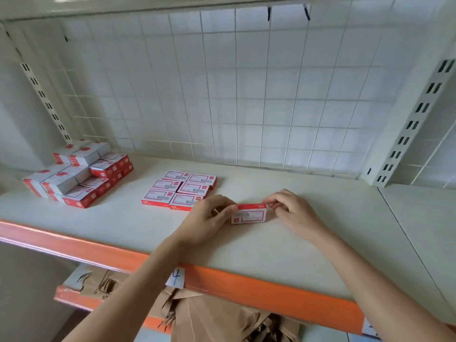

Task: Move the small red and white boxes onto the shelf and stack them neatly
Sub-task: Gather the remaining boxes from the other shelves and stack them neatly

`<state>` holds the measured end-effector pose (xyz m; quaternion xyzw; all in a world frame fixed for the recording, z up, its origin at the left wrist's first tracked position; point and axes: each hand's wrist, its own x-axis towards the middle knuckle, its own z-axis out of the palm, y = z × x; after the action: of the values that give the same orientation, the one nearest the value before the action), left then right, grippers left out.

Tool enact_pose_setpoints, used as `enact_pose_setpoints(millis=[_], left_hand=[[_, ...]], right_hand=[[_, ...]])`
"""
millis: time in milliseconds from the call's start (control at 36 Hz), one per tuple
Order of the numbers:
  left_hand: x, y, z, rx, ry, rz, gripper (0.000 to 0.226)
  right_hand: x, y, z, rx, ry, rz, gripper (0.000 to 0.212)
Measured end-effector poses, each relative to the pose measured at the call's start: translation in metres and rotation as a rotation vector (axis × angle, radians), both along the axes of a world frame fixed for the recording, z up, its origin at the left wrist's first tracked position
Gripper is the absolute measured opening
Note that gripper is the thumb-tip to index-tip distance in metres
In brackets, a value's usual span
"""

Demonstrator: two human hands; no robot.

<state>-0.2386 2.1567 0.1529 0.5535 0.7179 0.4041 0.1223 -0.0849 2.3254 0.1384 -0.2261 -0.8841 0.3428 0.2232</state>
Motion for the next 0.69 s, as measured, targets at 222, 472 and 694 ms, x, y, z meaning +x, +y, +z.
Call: enact_pose_setpoints(millis=[222,472,694], left_hand=[[0.0001,-0.0010,-0.0059,0.036,-0.002,0.058,0.011],[0.0011,-0.0021,-0.0081,-0.022,0.024,0.019,0.044],[0.0025,-0.0002,-0.0096,-0.006,0.098,0.115,0.039]], right_hand=[[0.0007,-0.0022,-0.0017,0.013,0.023,-0.016,0.034],[0.0024,-0.0025,-0.0011,0.003,0.000,-0.009,0.033],[0.0026,-0.0021,-0.0020,-0.019,0.011,0.008,0.026]])
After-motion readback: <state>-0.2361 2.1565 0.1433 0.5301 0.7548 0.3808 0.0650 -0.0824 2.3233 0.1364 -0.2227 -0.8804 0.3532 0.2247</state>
